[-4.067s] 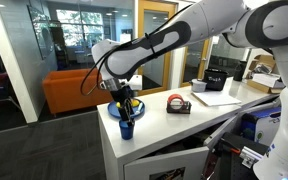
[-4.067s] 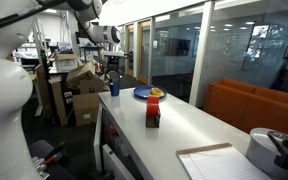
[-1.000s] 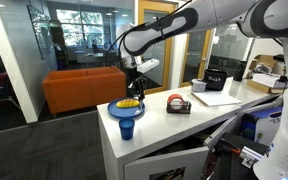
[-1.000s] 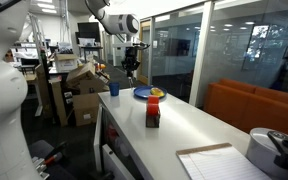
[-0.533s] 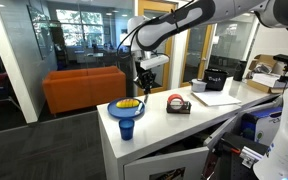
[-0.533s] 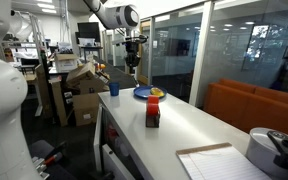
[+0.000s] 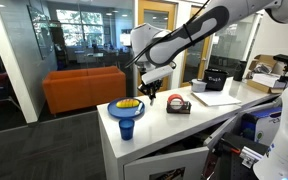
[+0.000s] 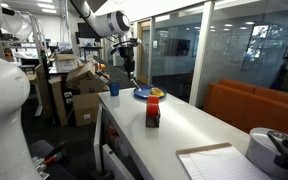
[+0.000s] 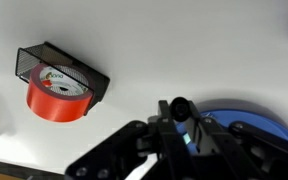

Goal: Remove the black marker from the blue cup

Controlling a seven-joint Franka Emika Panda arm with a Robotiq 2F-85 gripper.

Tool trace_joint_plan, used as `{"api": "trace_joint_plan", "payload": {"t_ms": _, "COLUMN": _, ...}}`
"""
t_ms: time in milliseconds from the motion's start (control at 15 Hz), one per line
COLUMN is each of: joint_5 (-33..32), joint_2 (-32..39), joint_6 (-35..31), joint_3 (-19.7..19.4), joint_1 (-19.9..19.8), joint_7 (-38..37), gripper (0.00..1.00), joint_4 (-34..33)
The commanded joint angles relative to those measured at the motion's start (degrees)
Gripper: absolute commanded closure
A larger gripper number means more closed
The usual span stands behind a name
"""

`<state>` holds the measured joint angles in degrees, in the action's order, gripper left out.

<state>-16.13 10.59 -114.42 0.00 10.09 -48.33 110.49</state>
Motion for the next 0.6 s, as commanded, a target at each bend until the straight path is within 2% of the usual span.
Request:
{"api": "trace_joint_plan", "payload": {"t_ms": 0, "joint_5": -5.2, "joint_2": -1.9, "joint_6": -3.5, "joint_3": 0.6, "joint_1": 0.5, "joint_7": -7.2, "gripper": 0.95, "joint_4": 4.3}}
{"api": "trace_joint_plan", "payload": {"t_ms": 267, "joint_5": -11.3, "joint_2": -1.5, "joint_6": -6.4, "joint_3": 0.7, "joint_1": 0.7, "joint_7": -13.1, "gripper": 0.95, "joint_4": 7.0}}
{"api": "trace_joint_plan", "payload": {"t_ms": 533, "joint_5": -14.8, "joint_2": -0.9, "joint_6": -8.8, "joint_3": 0.6, "joint_1": 0.3, "joint_7": -15.2, "gripper": 0.95, "joint_4": 9.6}}
